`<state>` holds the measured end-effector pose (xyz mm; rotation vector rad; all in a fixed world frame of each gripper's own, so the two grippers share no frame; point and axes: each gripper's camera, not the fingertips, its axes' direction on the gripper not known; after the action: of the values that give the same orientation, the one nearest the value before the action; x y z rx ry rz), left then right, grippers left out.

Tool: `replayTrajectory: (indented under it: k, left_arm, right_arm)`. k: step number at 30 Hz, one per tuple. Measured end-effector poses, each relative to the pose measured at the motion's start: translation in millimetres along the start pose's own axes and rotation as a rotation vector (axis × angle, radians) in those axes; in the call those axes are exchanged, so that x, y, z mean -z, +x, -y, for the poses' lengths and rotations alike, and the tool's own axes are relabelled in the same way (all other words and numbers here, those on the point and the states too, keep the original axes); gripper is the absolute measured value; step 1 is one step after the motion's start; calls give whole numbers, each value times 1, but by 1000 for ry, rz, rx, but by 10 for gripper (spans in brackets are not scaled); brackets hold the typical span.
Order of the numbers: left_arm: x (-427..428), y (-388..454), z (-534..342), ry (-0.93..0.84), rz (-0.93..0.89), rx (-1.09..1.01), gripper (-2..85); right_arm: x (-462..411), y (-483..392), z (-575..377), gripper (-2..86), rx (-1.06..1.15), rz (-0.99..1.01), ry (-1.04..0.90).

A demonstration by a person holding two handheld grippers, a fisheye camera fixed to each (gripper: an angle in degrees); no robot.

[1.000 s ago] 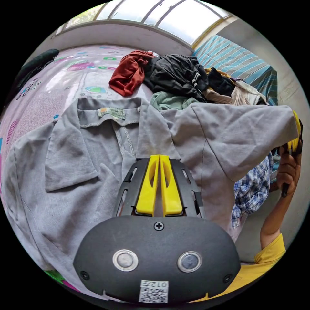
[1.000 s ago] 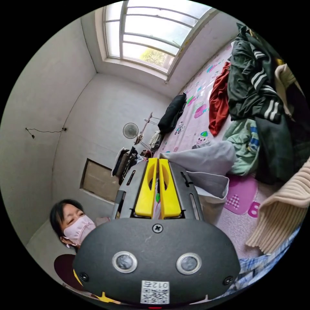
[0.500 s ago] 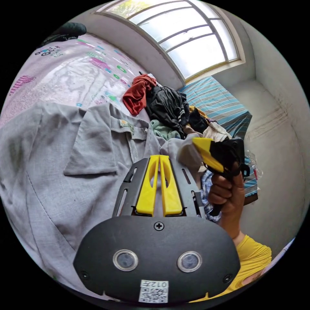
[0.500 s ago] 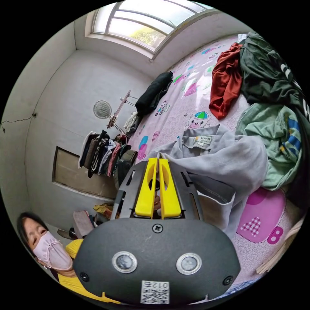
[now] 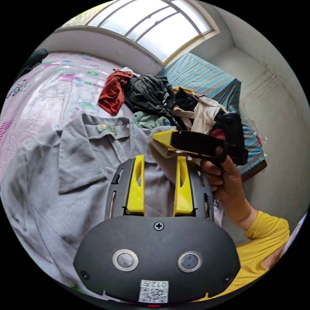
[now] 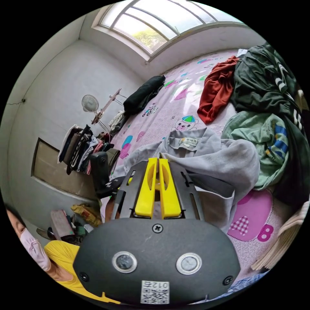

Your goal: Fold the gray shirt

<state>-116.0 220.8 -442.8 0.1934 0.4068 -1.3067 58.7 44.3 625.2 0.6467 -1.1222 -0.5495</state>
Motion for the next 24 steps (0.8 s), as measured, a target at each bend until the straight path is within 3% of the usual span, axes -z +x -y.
replayTrajectory:
  k: [4,11,15,21,24]
  left_arm:
    - [8,-16,-6,48,-25,59,12]
    - [21,-35,-12,87,-121,127,3]
    - [19,-35,-10,66,-121,126,3]
    - [10,-37,-6,32,-173,139,8]
    - [18,-45,-8,48,-145,206,18]
  right_arm:
    - [-7,-23,-6,45,100,26,-97]
    - [60,-25,-70,93,186,-213,46]
    - [39,2,-88,111,84,-96,-49]
    - [8,-21,-102,42,138,-34,-12]
    - [8,-63,-118,23,280,-105,83]
